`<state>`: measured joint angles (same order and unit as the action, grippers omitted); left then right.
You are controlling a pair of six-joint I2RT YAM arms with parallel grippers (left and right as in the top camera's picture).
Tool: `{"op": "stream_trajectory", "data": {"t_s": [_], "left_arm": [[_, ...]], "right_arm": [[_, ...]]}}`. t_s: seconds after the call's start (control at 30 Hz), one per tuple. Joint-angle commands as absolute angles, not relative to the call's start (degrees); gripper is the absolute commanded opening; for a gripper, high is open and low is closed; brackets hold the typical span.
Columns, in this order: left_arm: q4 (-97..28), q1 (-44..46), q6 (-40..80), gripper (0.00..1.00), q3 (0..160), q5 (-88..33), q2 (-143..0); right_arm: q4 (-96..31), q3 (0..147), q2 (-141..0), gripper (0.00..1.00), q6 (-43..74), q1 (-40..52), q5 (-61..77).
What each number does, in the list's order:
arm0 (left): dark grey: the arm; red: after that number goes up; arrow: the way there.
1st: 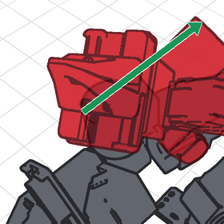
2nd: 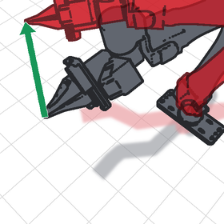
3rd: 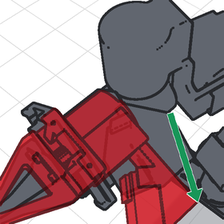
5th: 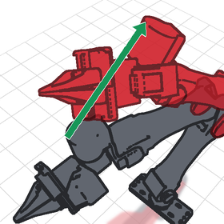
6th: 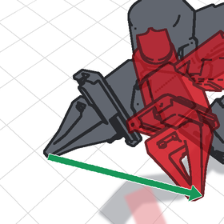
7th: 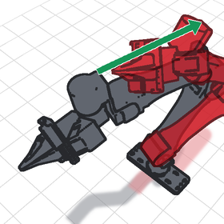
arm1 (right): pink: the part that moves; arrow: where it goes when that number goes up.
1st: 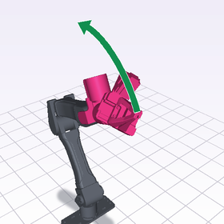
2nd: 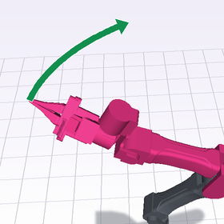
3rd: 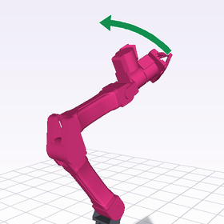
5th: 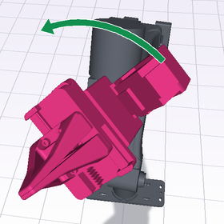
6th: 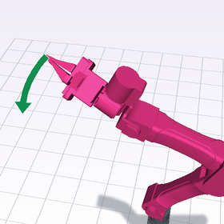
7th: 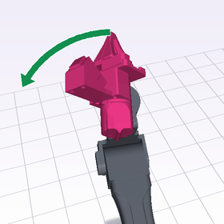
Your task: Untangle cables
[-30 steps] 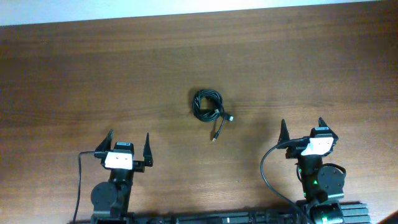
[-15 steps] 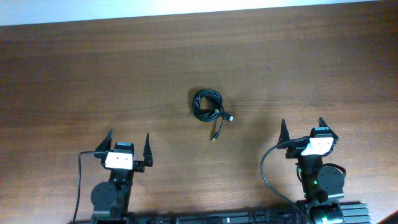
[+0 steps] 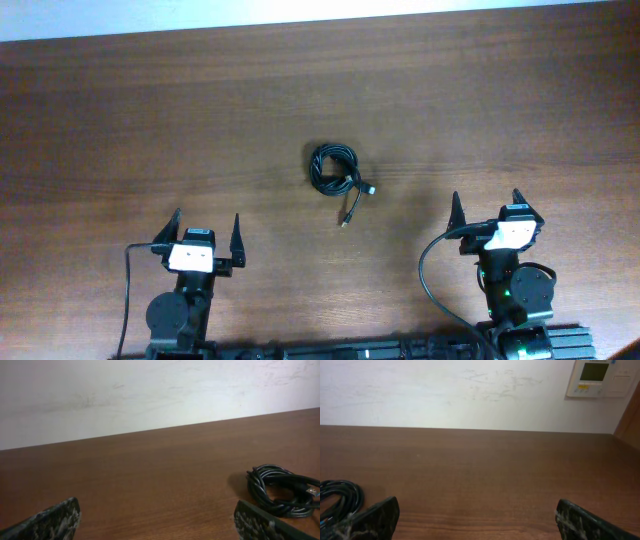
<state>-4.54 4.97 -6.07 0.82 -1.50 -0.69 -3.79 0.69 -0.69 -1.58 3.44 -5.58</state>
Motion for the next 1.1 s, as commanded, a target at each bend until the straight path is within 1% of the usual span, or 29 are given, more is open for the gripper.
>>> {"op": "stream_trajectory", "data": {"t_s": [0.0, 0.07, 0.17, 0.4, 0.53, 0.7, 0.77, 0.87, 0.93, 1.0, 1.07], "left_arm": [[-4.29, 5.21, -7.49, 0.99, 0.51, -1.02, -0.73], [-1.58, 5.21, -10.07, 0.99, 0.51, -1.08, -0.73], [2.33, 5.21, -9.96, 0.99, 0.71, -2.90, -0.73], [2.79, 5.21, -9.98, 0.99, 10.28, -1.67, -2.98], [2.79, 5.21, -9.96, 0.99, 17.87, -1.72, -11.55], [1.39, 5.21, -9.69, 0.99, 32.38, -2.31, -31.88], [-2.42, 5.23, -5.74, 0.99, 39.62, -4.69, -41.69], [-11.60, 5.26, -5.19, 0.99, 50.76, -11.49, -54.43], [-22.24, 5.28, -5.17, 0.99, 61.45, -15.97, -65.28], [-30.94, 6.17, -3.70, 0.99, 69.71, -17.23, -73.73], [-35.38, 8.36, -2.50, 0.99, 74.74, -17.21, -79.94]], "right_arm": [[-3.95, 0.32, -0.21, 0.99, -1.69, 3.75, -7.14], [-3.95, 0.32, -0.21, 0.99, -1.69, 3.75, -7.14], [-3.95, 0.32, -0.21, 0.99, -1.69, 3.75, -7.14], [-3.95, 0.32, -0.21, 0.99, -1.69, 3.75, -7.14], [-3.95, 0.32, -0.21, 0.99, -1.69, 3.75, -7.14], [-3.95, 0.32, -0.21, 0.99, -1.69, 3.75, -7.14], [-3.95, 0.32, -0.21, 0.99, -1.69, 3.75, -7.14], [-3.92, 0.32, -0.21, 0.99, -1.69, 3.75, -7.14], [-3.95, 0.32, -0.21, 0.98, -1.69, 3.75, -7.14], [-3.95, 0.32, -0.21, 0.98, -1.69, 3.75, -7.14], [-3.95, 0.32, -0.21, 0.98, -1.69, 3.75, -7.14]]}}
